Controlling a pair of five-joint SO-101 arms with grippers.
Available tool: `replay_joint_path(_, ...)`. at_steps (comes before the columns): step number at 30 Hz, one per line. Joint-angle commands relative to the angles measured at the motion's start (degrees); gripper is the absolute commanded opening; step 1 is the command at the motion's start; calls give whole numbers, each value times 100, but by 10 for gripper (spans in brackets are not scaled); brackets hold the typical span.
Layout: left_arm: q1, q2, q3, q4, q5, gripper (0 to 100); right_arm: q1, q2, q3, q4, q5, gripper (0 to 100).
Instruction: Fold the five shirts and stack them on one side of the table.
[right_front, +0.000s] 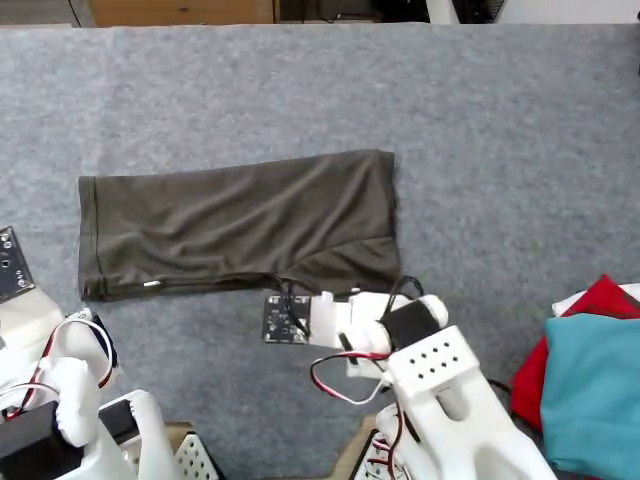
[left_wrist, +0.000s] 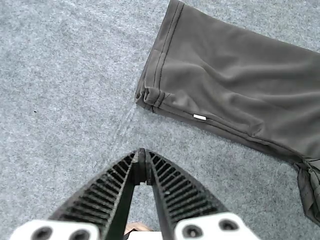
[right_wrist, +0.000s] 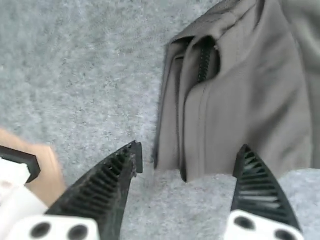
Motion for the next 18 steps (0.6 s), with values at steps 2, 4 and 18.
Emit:
replay_joint_path(2,-18,-22,-18,-70,-237,20,-242,-154,84,-132,-185,302)
replay_joint_path(4,-35,-22,-18,-70,-413,20,-409,-154,66,-185,-413,302)
replay_joint_path(18,-9,-22,299,-545,-756,23,-690,-136,110,-369,-554,300)
